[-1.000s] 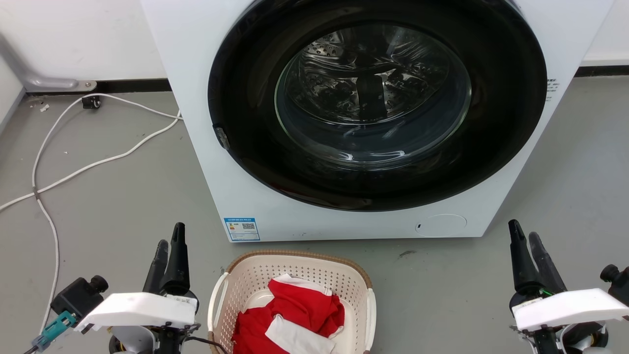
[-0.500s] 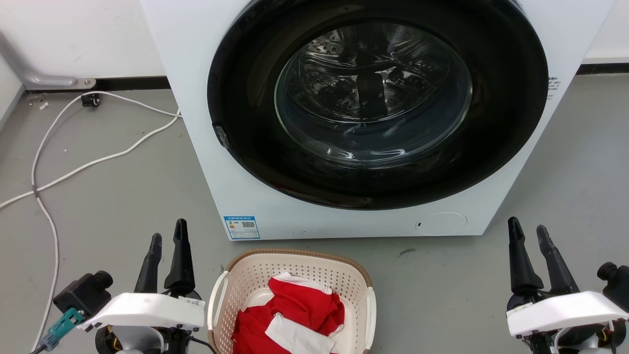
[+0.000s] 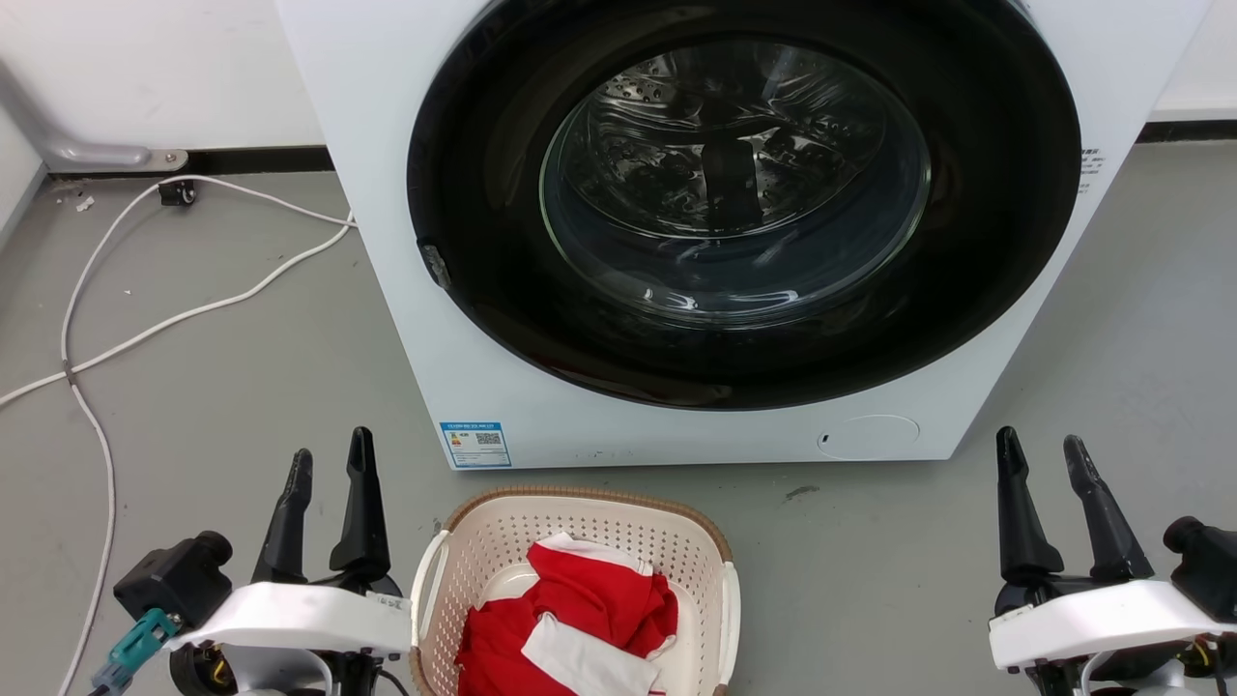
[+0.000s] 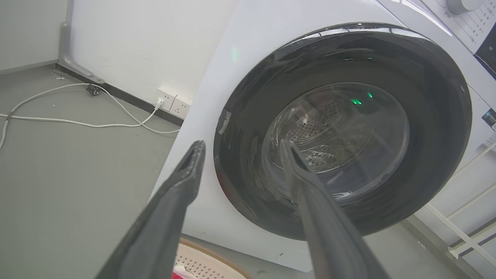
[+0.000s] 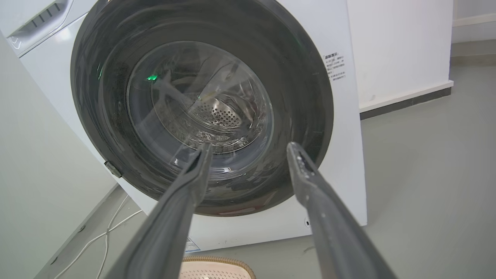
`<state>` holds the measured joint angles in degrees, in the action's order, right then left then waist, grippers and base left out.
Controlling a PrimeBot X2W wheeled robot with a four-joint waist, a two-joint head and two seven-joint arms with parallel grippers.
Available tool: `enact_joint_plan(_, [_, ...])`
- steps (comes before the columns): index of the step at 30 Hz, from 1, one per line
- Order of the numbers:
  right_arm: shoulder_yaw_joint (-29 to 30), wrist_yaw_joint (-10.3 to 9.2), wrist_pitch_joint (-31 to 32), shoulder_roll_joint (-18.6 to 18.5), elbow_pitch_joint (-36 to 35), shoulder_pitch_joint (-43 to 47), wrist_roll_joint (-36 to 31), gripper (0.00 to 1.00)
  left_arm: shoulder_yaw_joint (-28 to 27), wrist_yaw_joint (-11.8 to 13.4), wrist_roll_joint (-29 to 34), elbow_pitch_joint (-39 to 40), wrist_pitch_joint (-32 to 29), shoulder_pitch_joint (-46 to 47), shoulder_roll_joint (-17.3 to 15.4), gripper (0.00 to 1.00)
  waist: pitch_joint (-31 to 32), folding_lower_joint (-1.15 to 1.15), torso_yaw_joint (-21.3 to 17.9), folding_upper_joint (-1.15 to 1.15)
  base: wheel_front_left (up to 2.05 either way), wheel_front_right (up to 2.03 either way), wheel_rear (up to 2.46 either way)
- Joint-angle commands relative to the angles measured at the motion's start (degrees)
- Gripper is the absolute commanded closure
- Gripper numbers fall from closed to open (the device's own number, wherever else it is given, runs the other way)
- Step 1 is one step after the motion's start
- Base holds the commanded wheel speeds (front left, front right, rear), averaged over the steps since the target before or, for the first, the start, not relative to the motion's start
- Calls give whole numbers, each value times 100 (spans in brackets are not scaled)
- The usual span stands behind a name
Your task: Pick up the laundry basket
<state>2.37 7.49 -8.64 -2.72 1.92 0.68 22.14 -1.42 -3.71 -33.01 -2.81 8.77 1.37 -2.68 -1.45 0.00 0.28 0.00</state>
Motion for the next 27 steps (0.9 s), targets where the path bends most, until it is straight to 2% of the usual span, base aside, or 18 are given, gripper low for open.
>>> enact_joint_plan(1, [-10,0,-63,-24,-94,12,-135,0,-2,-28,130,88,44,-13,-22,0,-2,0,1,0,0,0,0])
enact_joint_plan(27, [-100,-1,-403,-25,-162,199,-1743,0,176,218,1630,70,380,-146,-25,0,-22,0,15,0,0,0,0])
